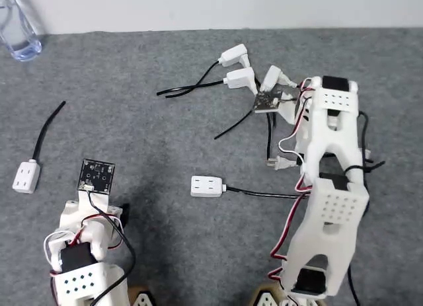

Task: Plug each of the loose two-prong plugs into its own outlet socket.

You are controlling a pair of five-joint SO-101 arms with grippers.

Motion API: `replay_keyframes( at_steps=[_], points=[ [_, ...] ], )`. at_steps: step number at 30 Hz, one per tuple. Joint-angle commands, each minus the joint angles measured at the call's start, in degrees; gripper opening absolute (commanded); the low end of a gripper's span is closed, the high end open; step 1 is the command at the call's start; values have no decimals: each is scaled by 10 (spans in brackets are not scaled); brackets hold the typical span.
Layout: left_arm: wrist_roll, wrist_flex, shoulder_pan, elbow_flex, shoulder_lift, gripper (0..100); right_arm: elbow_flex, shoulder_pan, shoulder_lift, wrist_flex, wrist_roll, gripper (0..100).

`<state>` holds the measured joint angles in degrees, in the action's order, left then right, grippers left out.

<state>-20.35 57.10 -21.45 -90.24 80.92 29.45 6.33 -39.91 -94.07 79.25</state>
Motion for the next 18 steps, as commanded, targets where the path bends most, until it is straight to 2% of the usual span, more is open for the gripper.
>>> replay_keyframes(
  at_steps=[1,11,18],
  points=[
    [4,-6,5,2,4,284,4,-22,3,8,9,147],
    [4,-6,5,2,4,284,1,-65,-4,15,16,147],
    [4,-6,5,2,4,284,8,-65,-47,16,36,144]
  ],
)
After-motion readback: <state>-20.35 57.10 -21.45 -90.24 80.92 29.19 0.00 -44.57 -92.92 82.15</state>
